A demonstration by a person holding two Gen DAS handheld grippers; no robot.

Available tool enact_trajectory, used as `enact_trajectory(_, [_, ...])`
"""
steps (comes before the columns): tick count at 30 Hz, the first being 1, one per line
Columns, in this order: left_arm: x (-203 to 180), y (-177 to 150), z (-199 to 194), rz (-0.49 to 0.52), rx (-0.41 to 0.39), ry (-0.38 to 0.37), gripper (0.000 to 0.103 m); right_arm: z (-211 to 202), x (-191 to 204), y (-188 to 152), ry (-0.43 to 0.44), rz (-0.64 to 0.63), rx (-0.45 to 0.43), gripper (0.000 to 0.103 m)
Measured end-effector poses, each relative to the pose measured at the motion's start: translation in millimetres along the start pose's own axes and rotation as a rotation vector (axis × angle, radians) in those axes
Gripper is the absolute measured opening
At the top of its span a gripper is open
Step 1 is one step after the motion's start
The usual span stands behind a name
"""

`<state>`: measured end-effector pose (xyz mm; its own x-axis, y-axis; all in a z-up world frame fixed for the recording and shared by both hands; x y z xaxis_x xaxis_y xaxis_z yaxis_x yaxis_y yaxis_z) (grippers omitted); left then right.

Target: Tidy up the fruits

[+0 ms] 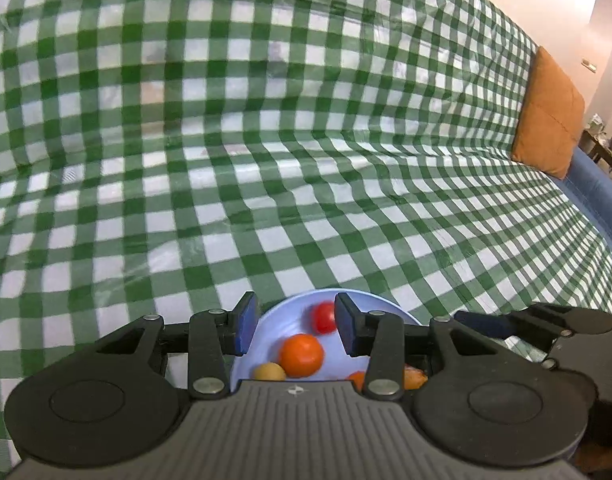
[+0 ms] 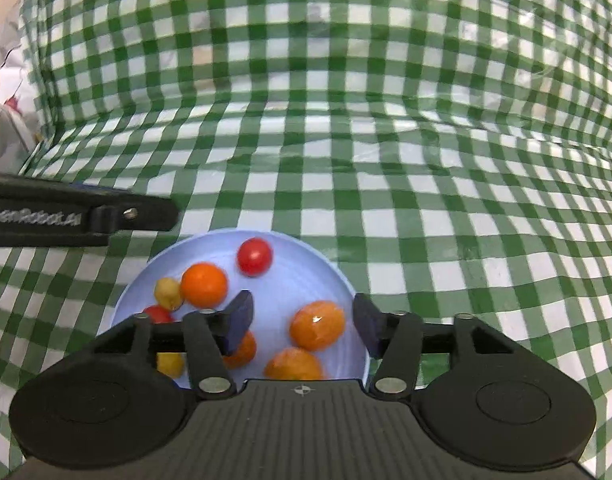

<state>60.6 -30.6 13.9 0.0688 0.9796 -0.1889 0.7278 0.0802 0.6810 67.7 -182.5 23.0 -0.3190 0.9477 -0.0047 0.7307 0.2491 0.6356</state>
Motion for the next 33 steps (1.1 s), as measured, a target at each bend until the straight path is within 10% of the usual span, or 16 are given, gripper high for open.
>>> enact_trajectory(14, [-2.9, -20.3, -84.7, -0.009, -0.105, 0.144, 0.070, -76.8, -11.5, 9.2, -0.103, 0.134, -0.124, 0.103])
enact_trajectory(26, [-1.6, -85.9, -143.1, -0.064, -0.102, 0.243, 0.102, -131.1, -1.9, -77.0, -0.163, 0.165, -0.117, 0.102])
enact_trajectory(33, [12.1, -111.9, -103.6, -0.089, 0.074, 0.254, 0.102, -102.0, -5.9, -95.7, -0.200, 0.173, -0.014, 0.102])
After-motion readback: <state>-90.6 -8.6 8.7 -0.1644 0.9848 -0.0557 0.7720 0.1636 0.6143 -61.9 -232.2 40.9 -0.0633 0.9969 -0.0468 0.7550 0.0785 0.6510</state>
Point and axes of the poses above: each gripper's, at about its wrist camera, not at the fingertips, and z roughly the way its jaws point, x to its left, y to its top, the point moved 4 cm from there along z, roughly the way its jaws point, and after that the axes turned 2 degrees about -y, right-handed, at the moved point
